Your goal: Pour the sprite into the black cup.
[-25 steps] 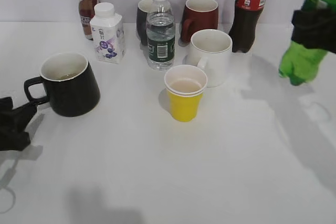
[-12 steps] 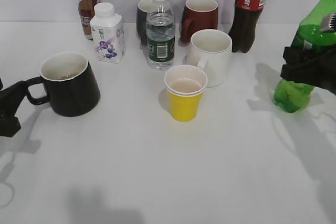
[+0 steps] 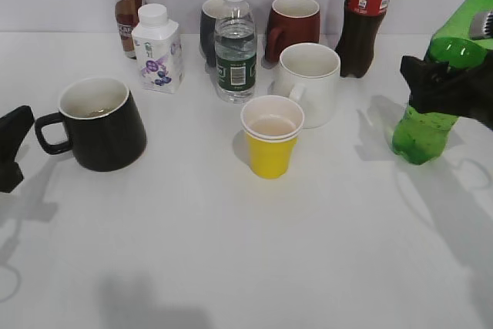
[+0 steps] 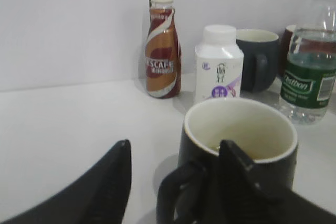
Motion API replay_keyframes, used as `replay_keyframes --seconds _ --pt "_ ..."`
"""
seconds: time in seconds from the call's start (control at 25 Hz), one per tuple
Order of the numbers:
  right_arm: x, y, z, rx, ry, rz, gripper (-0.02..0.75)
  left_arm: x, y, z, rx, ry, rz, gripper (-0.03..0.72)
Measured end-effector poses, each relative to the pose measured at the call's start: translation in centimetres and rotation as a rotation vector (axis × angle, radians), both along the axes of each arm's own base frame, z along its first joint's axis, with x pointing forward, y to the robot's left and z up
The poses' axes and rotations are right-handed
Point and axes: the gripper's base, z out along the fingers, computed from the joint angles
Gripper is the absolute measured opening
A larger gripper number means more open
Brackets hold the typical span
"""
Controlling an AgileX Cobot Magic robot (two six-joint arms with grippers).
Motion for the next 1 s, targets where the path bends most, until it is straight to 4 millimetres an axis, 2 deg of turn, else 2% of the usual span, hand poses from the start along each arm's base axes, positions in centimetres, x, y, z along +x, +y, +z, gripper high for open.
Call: replay_keyframes --seconds 0.12,0.2,0.4,0.48,0.56,0.64,0.8,0.92,1.0 --pt "-0.3 -0.1 1.3 0.011 -0.048 0.000 0.649 -0.1 0.0 0.5 -0.012 -0.023 0.000 0.410" --pt "-0.6 -0.1 3.2 0.027 -0.116 0.002 0.649 -0.3 0.1 1.1 -0.052 -0.045 0.005 0.410" --pt "-1.9 -0.2 10.7 0.034 -0.199 0.029 0.649 -0.4 0.2 3.3 -0.073 -0.078 0.013 0.410" --pt "-3.0 -0.3 13.2 0.009 -0.181 0.044 0.649 0.0 0.3 4.2 -0.033 0.016 0.031 0.410" --pt "-4.7 -0.7 15.4 -0.014 -0.172 0.051 0.649 0.3 0.4 5.9 0.004 0.097 0.052 0.410" --pt "-6.3 -1.1 16.5 -0.021 -0.151 0.050 0.649 0.4 0.6 8.0 0.032 0.167 0.075 0.410" --pt "-11.3 -2.4 17.8 -0.035 -0.079 0.046 0.639 -0.8 1.1 12.3 0.041 0.201 0.108 0.410" --pt "-14.9 -3.3 17.4 -0.062 0.038 0.043 0.631 -3.6 1.8 14.8 0.019 0.238 0.129 0.410" --pt "-17.9 -4.0 17.1 -0.072 0.090 0.040 0.624 -5.8 2.3 15.7 0.020 0.273 0.139 0.410"
